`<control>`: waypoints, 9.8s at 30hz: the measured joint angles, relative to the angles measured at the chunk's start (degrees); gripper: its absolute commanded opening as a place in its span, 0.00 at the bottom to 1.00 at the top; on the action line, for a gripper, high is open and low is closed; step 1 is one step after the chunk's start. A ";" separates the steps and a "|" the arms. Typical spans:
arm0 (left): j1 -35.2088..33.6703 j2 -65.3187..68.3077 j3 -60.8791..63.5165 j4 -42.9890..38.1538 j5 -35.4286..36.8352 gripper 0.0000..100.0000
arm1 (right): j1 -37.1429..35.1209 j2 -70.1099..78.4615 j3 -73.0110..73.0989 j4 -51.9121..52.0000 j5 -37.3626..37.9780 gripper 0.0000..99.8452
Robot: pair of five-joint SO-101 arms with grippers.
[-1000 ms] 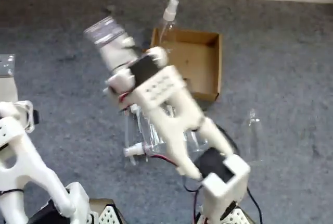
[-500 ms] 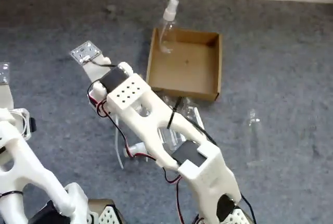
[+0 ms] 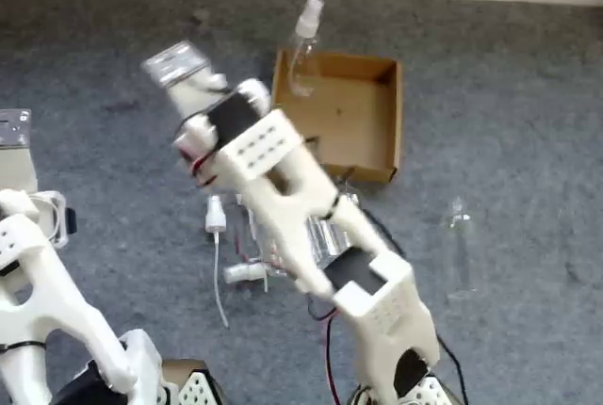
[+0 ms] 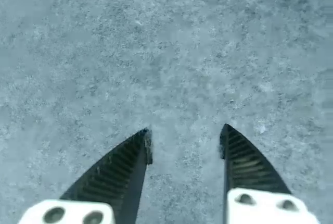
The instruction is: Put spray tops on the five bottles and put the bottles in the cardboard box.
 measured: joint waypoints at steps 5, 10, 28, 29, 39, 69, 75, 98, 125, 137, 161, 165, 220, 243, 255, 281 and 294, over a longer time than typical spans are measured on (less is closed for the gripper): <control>9.14 0.00 0.00 4.66 2.46 0.19 | 8.35 -14.15 17.23 0.00 9.41 0.01; 21.10 0.00 0.00 5.63 11.43 0.19 | 23.30 -33.93 36.40 0.00 19.43 0.01; 41.05 22.15 -4.40 -0.53 27.52 0.18 | 58.90 -27.16 52.13 -13.54 35.08 0.10; 41.14 24.97 -5.89 -0.53 28.31 0.18 | 59.16 -26.64 52.13 -14.77 35.08 0.10; 42.73 42.81 -16.79 -0.88 29.71 0.07 | 59.78 -26.11 63.38 -27.60 35.08 0.10; 43.43 24.53 -2.73 -4.57 27.43 0.02 | 75.87 -26.73 61.80 -29.10 38.68 0.12; 42.81 24.53 -2.64 -4.75 27.34 0.02 | 84.13 -26.73 58.99 -29.10 51.87 0.00; 40.79 24.53 -2.64 -4.84 27.25 0.02 | 83.43 -31.03 85.19 -35.34 61.01 0.00; 40.79 24.53 -2.11 -4.84 27.25 0.02 | 64.00 -42.99 65.93 -11.16 75.78 0.22; 40.79 24.53 -1.32 -6.51 27.25 0.02 | 76.22 -38.33 65.67 -5.01 106.37 0.22; 40.79 24.53 -1.32 -6.51 27.25 0.02 | 73.41 -38.33 92.31 -33.67 100.48 0.11; 40.79 24.53 -1.32 -6.51 27.25 0.02 | 73.23 -38.33 93.10 -44.92 87.21 0.00; 40.79 24.53 -0.35 -6.51 27.25 0.02 | 62.33 -4.75 40.88 -23.82 26.90 0.22; 40.79 24.53 -0.18 -6.51 27.25 0.02 | 62.24 -0.53 38.33 -21.10 29.89 0.03; 40.79 21.19 -1.23 -6.51 27.25 0.01 | 61.80 -14.95 24.18 -9.49 25.76 0.00; 40.62 -29.27 -25.23 -0.09 46.59 0.00 | 8.09 -66.81 86.68 -47.56 14.86 0.00; 33.76 -48.44 -7.65 -8.44 50.73 0.00 | -3.78 -75.87 96.70 -58.99 14.86 0.00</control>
